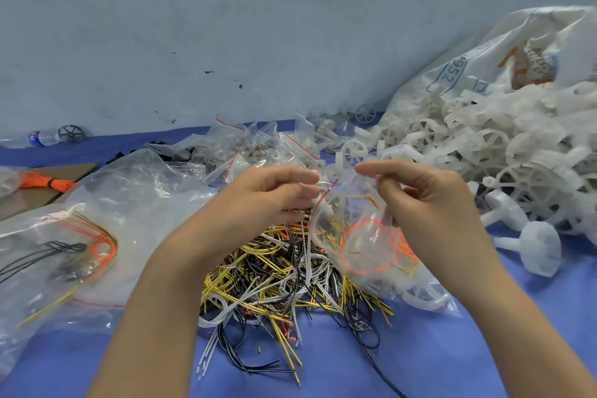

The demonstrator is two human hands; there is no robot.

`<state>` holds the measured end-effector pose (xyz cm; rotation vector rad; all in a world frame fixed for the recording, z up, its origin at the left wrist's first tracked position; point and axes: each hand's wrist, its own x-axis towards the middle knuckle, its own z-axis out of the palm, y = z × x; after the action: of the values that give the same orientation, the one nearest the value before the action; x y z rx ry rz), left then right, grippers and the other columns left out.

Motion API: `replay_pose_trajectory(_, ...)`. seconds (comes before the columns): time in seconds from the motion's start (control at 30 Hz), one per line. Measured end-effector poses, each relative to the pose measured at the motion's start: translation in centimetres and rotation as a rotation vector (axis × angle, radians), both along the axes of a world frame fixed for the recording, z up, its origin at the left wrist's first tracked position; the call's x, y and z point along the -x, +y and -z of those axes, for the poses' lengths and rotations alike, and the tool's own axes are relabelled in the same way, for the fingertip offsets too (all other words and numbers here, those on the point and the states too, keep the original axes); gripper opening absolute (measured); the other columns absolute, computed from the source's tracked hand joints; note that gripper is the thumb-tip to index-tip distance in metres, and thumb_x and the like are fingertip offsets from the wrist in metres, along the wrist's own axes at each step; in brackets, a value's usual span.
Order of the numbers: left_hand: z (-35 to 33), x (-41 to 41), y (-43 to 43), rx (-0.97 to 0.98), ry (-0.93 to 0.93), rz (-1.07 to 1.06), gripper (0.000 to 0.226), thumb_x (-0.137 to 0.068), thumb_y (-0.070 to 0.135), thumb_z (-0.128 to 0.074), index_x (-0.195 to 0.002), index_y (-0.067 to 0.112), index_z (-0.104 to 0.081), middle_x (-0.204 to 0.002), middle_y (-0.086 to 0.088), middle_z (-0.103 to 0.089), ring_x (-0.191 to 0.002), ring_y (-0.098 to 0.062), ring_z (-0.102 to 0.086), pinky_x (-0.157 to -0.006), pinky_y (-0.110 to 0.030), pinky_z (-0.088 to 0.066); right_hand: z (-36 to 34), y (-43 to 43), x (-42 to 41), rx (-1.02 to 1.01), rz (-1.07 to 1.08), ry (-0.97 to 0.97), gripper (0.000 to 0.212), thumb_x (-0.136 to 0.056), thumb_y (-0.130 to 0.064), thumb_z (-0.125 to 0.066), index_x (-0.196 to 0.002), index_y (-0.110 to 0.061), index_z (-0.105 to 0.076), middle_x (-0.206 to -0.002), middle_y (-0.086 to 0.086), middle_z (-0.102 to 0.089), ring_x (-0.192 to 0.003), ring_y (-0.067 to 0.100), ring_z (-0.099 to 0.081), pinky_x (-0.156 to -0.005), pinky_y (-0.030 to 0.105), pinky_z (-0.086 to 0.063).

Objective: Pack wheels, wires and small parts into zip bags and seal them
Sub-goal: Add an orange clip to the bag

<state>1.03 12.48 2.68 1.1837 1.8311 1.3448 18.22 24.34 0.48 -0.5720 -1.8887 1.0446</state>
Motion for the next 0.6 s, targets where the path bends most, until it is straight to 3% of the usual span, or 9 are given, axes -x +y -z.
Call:
replay_pose_trajectory(0.13, 0.3, -0.1, -0.5, 0.016, -0.044, 0.02, 0.025, -0.101, 0.004, -0.047, -0.107, 0.01, -0.07, -0.096, -0.008, -0.076, -0.092, -0.024, -0.073, -0.082, -0.035, -0.06, -0.1, 0.0, 0.2, 0.004, 0.017, 0.015, 0.037, -0.093, -0.011, -0.057, -0.087, -0.041, -0.078, -0.051, 0.008, -0.058, -0.039, 0.007, -0.046, -0.044, 0.015, -0.032)
replay_pose_trajectory(0.2, 0.6, -0.6, -0.2, 0.056, -0.045, 0.07, 0.025, -0.101, 0.006, -0.047, -0.109, 0.011, -0.069, -0.096, -0.007, -0.076, -0.093, -0.021, -0.072, -0.081, -0.03, -0.06, -0.1, -0.1, 0.2, -0.004, 0.018, 0.011, 0.037, -0.093, -0.011, -0.057, -0.087, -0.041, -0.077, -0.051, 0.006, -0.058, -0.04, 0.007, -0.047, -0.044, 0.017, -0.034)
replay_pose_trajectory(0.33, 1.6, -1.5, 1.1, 0.113, 0.134, 0.092, 0.023, -0.101, 0.014, -0.048, -0.106, 0.022, -0.07, -0.096, 0.003, -0.076, -0.092, -0.009, -0.07, -0.081, -0.024, -0.058, -0.1, -0.2, 0.2, -0.01, 0.007, 0.007, 0.038, -0.093, -0.01, -0.057, -0.088, -0.041, -0.077, -0.052, 0.005, -0.058, -0.041, 0.006, -0.05, -0.045, 0.016, -0.035)
replay_pose_trajectory(0.47, 1.7, 1.2, 0.9, 0.0, 0.341, -0.264, 0.022, -0.101, 0.019, -0.049, -0.106, 0.027, -0.068, -0.088, 0.009, -0.074, -0.079, -0.01, -0.07, -0.069, -0.027, -0.059, 0.0, 0.0, -0.2, 0.002, 0.026, 0.009, 0.04, -0.093, -0.012, -0.056, -0.089, -0.046, -0.076, -0.052, 0.005, -0.057, -0.047, 0.012, -0.056, -0.052, 0.029, -0.043)
replay_pose_trajectory(0.53, 2.3, 2.8, 0.6, 0.057, 0.495, -0.413, 0.021, -0.1, 0.022, -0.049, -0.11, 0.03, -0.066, -0.095, 0.01, -0.071, -0.07, -0.01, -0.067, -0.059, -0.028, -0.054, 0.0, 0.1, -0.3, 0.004, 0.035, 0.005, 0.04, -0.092, -0.013, -0.057, -0.089, -0.047, -0.076, -0.052, 0.005, -0.057, -0.05, 0.016, -0.058, -0.054, 0.034, -0.047)
replay_pose_trajectory(0.6, 3.4, 3.5, 1.0, 0.161, 0.58, -0.411, 0.023, -0.1, 0.024, -0.049, -0.115, 0.027, -0.066, -0.1, 0.008, -0.068, -0.071, -0.007, -0.063, -0.06, -0.023, -0.05, 0.0, 0.1, -0.3, 0.004, 0.04, -0.001, 0.04, -0.092, -0.013, -0.056, -0.089, -0.048, -0.075, -0.052, 0.005, -0.058, -0.052, 0.02, -0.06, -0.056, 0.04, -0.05)
